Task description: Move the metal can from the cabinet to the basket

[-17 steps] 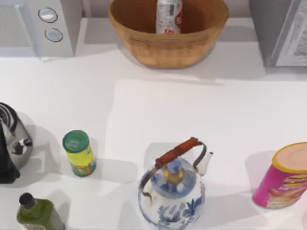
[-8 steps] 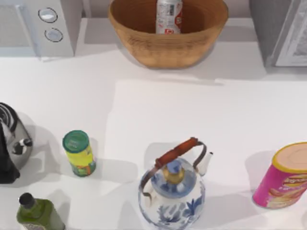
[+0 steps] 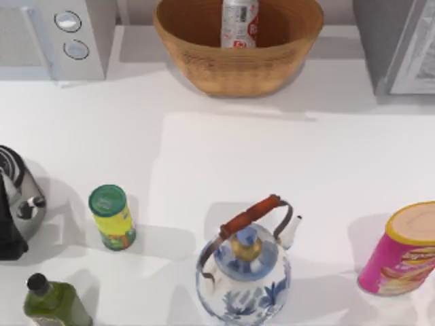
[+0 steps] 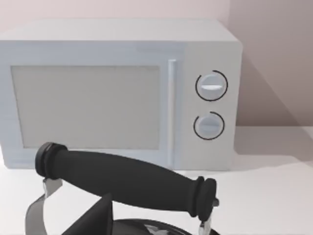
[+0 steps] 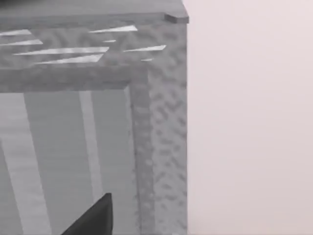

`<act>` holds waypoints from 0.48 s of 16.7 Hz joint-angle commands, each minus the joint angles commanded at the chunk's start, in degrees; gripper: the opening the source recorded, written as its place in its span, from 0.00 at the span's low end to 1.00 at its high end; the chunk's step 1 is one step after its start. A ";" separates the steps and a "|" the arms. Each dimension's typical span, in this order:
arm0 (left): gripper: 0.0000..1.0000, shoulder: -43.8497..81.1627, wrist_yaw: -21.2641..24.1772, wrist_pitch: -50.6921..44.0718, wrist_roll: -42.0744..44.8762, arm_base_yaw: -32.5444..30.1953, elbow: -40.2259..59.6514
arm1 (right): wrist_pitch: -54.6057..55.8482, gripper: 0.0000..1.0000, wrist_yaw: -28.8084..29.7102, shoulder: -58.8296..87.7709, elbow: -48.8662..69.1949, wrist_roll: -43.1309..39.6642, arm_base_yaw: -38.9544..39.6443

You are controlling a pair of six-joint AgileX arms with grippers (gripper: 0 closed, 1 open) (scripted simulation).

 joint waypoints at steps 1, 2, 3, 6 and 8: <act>1.00 0.00 0.00 0.00 0.00 0.00 0.00 | -5.03 1.00 0.03 -0.79 4.15 0.01 0.05; 1.00 0.00 0.00 0.00 0.00 0.00 0.00 | -9.74 1.00 0.10 -1.60 8.04 0.02 0.13; 1.00 0.00 0.00 0.00 0.00 0.00 0.00 | -13.98 1.00 0.21 -2.41 11.61 0.02 0.26; 1.00 0.00 0.00 0.00 0.00 0.00 0.00 | -23.33 1.00 0.58 -4.52 20.02 0.05 0.68; 1.00 0.00 0.00 0.00 0.00 0.00 0.00 | -26.57 1.00 0.72 -5.34 23.12 0.05 0.86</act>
